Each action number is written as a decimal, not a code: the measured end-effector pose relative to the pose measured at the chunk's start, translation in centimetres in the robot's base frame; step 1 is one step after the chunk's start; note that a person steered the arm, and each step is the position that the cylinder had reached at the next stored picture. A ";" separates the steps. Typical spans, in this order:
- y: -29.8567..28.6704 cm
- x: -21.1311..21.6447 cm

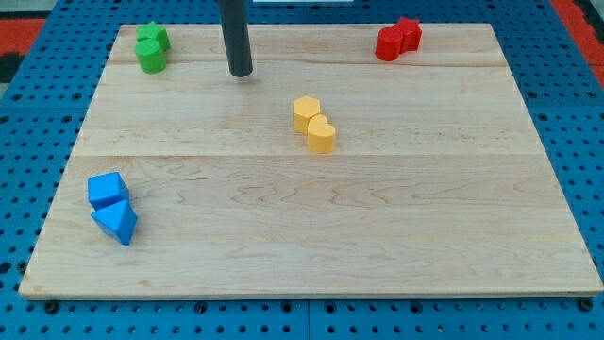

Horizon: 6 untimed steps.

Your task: Move the yellow hexagon towards blue cube

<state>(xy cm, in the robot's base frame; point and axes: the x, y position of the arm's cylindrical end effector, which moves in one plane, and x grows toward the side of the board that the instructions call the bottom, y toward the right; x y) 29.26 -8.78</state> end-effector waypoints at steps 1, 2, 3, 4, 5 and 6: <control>0.0 0.0; 4.0 0.2; 11.0 5.3; 11.8 8.8; 11.8 10.6; 10.8 11.2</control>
<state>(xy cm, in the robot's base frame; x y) 40.45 2.02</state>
